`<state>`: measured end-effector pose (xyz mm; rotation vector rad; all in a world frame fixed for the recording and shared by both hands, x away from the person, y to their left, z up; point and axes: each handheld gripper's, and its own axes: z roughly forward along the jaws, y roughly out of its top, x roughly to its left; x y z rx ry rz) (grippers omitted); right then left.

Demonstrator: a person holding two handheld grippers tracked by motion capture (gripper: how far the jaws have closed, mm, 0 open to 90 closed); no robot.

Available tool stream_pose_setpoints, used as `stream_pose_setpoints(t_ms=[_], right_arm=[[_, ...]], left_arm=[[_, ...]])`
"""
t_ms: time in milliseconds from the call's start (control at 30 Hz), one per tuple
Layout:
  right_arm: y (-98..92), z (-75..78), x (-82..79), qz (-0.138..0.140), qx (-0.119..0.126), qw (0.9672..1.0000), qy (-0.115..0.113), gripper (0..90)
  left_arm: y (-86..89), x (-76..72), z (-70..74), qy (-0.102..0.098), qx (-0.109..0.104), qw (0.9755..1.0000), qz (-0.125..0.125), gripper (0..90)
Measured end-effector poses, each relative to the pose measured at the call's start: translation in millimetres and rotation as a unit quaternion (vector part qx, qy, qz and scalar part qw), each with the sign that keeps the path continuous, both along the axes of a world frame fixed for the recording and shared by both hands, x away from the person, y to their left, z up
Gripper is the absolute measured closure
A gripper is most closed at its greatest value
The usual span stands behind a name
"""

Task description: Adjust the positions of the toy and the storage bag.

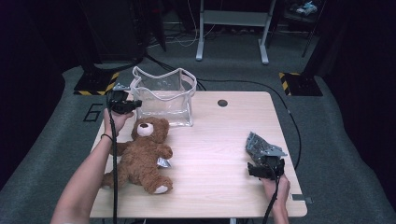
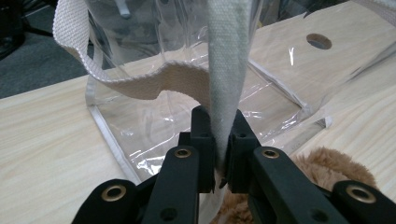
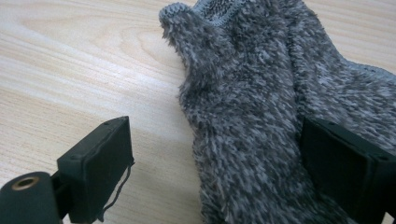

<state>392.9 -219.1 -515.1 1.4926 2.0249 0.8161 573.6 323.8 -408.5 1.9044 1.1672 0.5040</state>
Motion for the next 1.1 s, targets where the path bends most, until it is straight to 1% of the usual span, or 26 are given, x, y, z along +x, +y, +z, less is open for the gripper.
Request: stream_pose_setpoints(t_ms=[67,100,133,167,200,233,267,300,333,400,433,467,500,567,600,633,700,767,800,833,900,933,1000,1100], right_arm=[[0.3,0.6,0.2,0.006,-0.004,1.0000,0.001,9.3],[1.8,1.0,0.6,0.004,0.000,1.0000,-0.002,9.3],[2.8,1.9,0.6,0.003,0.001,1.0000,0.001,9.3],[3.4,2.4,1.1,0.007,0.001,1.0000,-0.001,9.3],[3.6,3.1,1.4,0.010,-0.005,0.9999,-0.002,9.3],[5.1,3.4,1.9,0.010,0.000,0.9999,-0.004,9.3],[5.8,4.1,1.6,0.011,-0.001,0.9999,-0.001,9.3],[6.6,4.0,2.3,0.013,0.000,0.9999,-0.005,9.3],[7.1,4.5,2.2,0.013,-0.002,0.9999,-0.004,9.3],[8.6,5.2,1.7,0.010,0.001,0.9999,0.000,9.3],[8.7,5.4,1.5,0.009,0.001,1.0000,0.000,9.3],[8.8,5.6,1.4,0.009,0.003,1.0000,0.000,9.3],[8.3,5.5,1.9,0.012,-0.001,0.9999,-0.002,9.2],[8.3,5.5,1.6,0.011,0.003,0.9999,-0.002,9.3],[7.9,5.2,2.1,0.015,0.001,0.9999,-0.003,9.3],[7.9,4.8,2.3,0.014,0.000,0.9999,-0.003,9.3],[8.1,4.2,2.2,0.016,-0.001,0.9999,-0.002,9.2],[8.4,4.0,2.4,0.020,-0.003,0.9998,-0.003,9.2],[9.2,3.8,2.4,0.018,0.000,0.9998,-0.005,9.1],[9.4,4.1,2.5,0.018,-0.001,0.9998,-0.006,9.1],[9.4,5.0,2.7,0.018,-0.001,0.9998,-0.004,9.2],[9.7,5.8,2.9,0.020,0.000,0.9998,-0.004,9.2],[10.1,7.2,3.2,0.022,0.000,0.9997,-0.006,9.2],[11.5,8.5,3.9,0.022,0.001,0.9997,-0.010,9.2]], left_arm=[[-2.9,2.2,-0.1,-0.001,0.001,1.0000,-0.003,84.4],[-4.6,3.3,0.3,-0.001,0.001,1.0000,-0.004,84.4],[-6.3,4.6,1.0,0.000,0.005,1.0000,-0.009,84.4],[-8.8,5.8,0.5,-0.005,0.003,0.9999,-0.009,84.4],[-11.0,6.5,0.8,-0.004,0.007,0.9999,-0.014,84.5],[-13.4,7.4,0.3,-0.006,0.008,0.9998,-0.017,84.5],[-15.6,8.0,-0.3,-0.005,0.008,0.9998,-0.020,84.5],[-17.9,8.7,-1.2,-0.009,0.006,0.9997,-0.021,84.5],[-19.5,9.3,-1.3,-0.007,0.007,0.9996,-0.025,84.6],[-22.6,10.6,-1.6,-0.010,0.010,0.9995,-0.028,84.5],[-24.1,11.9,-1.7,-0.009,0.005,0.9995,-0.029,84.5],[-25.2,13.2,-0.6,-0.007,0.006,0.9996,-0.028,84.5],[-26.5,15.0,0.5,-0.008,0.009,0.9995,-0.029,84.5],[-30.6,18.2,3.3,-0.005,0.012,0.9995,-0.030,84.5],[-32.9,19.4,4.3,-0.007,0.018,0.9993,-0.034,84.5],[-35.0,21.0,5.0,-0.002,0.017,0.9992,-0.036,84.5],[-40.2,22.6,4.6,-0.006,0.013,0.9993,-0.036,84.5],[-43.4,23.7,4.8,0.000,0.019,0.9986,-0.049,84.6],[-46.2,23.8,4.3,0.000,0.016,0.9986,-0.050,84.6],[-48.7,24.2,3.7,-0.002,0.017,0.9984,-0.053,84.6],[-55.1,24.5,2.6,-0.005,0.012,0.9982,-0.058,84.6],[-57.5,24.9,3.0,-0.003,0.018,0.9978,-0.063,84.6],[-64.0,25.4,3.0,-0.002,0.013,0.9978,-0.065,84.6],[-72.4,26.6,3.1,-0.003,0.015,0.9972,-0.073,84.6]])
